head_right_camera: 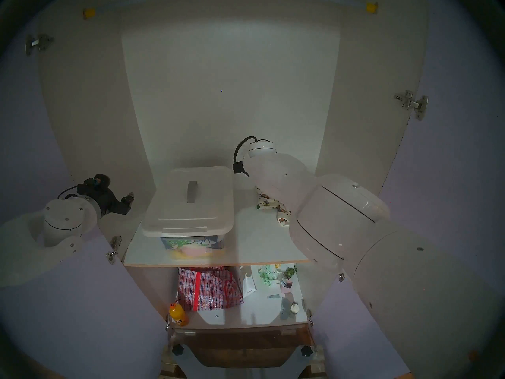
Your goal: Take clothing out of the storage bin and put the lid back on the bin
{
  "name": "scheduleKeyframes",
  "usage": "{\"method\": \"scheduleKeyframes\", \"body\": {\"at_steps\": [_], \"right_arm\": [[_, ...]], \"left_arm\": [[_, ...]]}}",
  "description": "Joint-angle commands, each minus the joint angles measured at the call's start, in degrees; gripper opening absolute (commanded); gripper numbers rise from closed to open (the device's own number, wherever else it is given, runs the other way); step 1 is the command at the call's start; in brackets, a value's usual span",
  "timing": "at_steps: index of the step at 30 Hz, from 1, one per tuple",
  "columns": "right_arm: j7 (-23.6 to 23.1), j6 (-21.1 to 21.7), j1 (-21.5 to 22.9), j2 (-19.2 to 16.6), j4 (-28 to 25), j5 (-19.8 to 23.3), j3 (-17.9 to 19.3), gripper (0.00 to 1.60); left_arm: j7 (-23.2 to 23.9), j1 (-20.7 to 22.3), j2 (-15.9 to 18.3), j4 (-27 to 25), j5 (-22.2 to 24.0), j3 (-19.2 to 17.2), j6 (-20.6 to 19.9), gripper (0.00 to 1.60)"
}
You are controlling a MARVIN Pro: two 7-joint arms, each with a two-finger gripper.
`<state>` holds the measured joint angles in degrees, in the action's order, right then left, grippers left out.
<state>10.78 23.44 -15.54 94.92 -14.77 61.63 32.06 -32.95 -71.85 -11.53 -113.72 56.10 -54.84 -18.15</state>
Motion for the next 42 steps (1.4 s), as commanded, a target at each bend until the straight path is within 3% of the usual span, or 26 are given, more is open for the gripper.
{"method": "scheduleKeyframes", "body": {"at_steps": [1, 42], "right_arm": [[-1.26, -1.34, 1.91, 0.21, -0.43, -0.44, -0.15, 1.6], [-6.16, -1.43, 1.98, 0.2, 0.77, -3.05, -1.24, 1.6]], "left_arm": [[0.27, 1.76, -0.89, -0.02, 0.19, -1.42, 0.77, 1.6], [5.15, 11.44, -15.36, 7.41, 0.23, -1.75, 0.54, 1.6]]}}
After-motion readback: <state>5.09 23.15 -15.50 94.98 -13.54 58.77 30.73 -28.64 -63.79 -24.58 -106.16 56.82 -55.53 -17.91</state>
